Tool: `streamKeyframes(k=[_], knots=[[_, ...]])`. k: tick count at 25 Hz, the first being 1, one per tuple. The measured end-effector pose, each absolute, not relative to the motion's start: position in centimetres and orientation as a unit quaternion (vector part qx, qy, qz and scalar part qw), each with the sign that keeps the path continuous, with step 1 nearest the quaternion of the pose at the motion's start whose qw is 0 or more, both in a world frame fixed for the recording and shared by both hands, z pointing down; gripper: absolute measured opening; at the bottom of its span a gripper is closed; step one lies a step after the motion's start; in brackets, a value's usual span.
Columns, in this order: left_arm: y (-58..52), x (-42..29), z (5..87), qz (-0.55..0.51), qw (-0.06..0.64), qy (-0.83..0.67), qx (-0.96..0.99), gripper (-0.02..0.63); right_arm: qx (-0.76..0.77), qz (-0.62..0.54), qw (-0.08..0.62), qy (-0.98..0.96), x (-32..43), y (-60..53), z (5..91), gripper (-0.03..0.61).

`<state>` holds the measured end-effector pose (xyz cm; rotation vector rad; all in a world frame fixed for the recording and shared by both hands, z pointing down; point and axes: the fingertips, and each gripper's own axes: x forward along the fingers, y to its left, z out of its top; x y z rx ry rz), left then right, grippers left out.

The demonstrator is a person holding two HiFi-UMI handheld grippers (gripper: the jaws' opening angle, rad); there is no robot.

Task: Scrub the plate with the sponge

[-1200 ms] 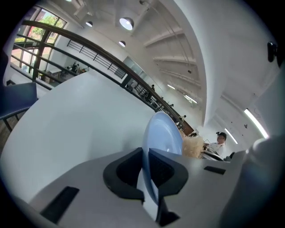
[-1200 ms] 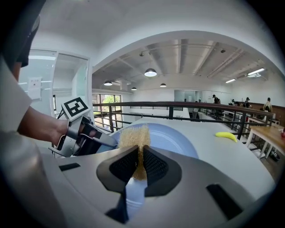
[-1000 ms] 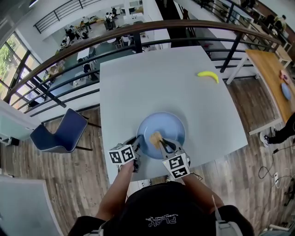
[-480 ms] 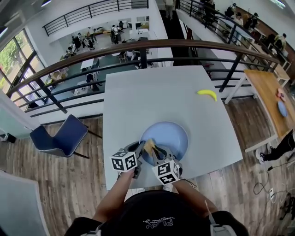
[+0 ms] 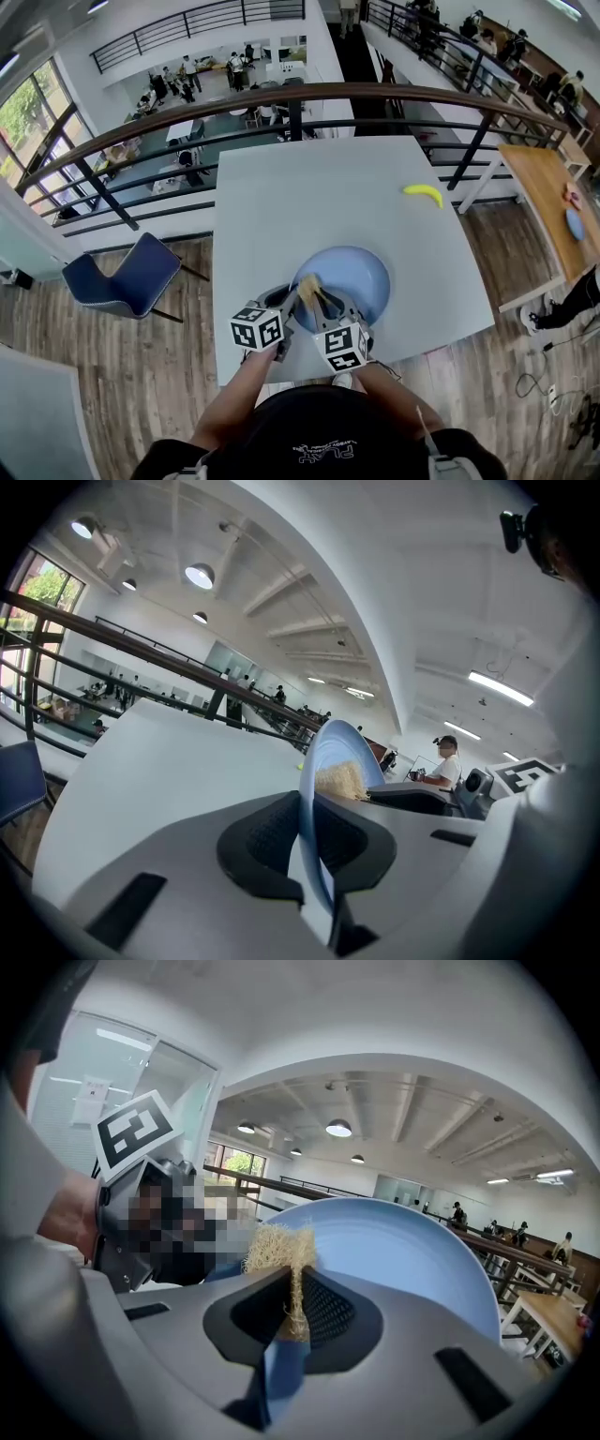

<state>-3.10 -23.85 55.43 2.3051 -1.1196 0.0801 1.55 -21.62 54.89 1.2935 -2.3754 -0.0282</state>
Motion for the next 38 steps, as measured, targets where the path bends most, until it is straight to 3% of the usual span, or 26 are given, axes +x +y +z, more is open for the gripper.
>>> streamKeyframes(k=[23, 38], knots=[[-23.7, -3.1, 53.6, 0.029, 0.24, -0.407, 0.881, 0.038, 0.506, -0.022, 0.157, -0.848, 3.3, -24.6, 51.5, 0.041], [-23.6, -3.5, 53.6, 0.019, 0.253, -0.402, 0.879, 0.043, 0.565, 0.018, 0.143, -0.812, 7.7, -25.9, 51.3, 0.041]])
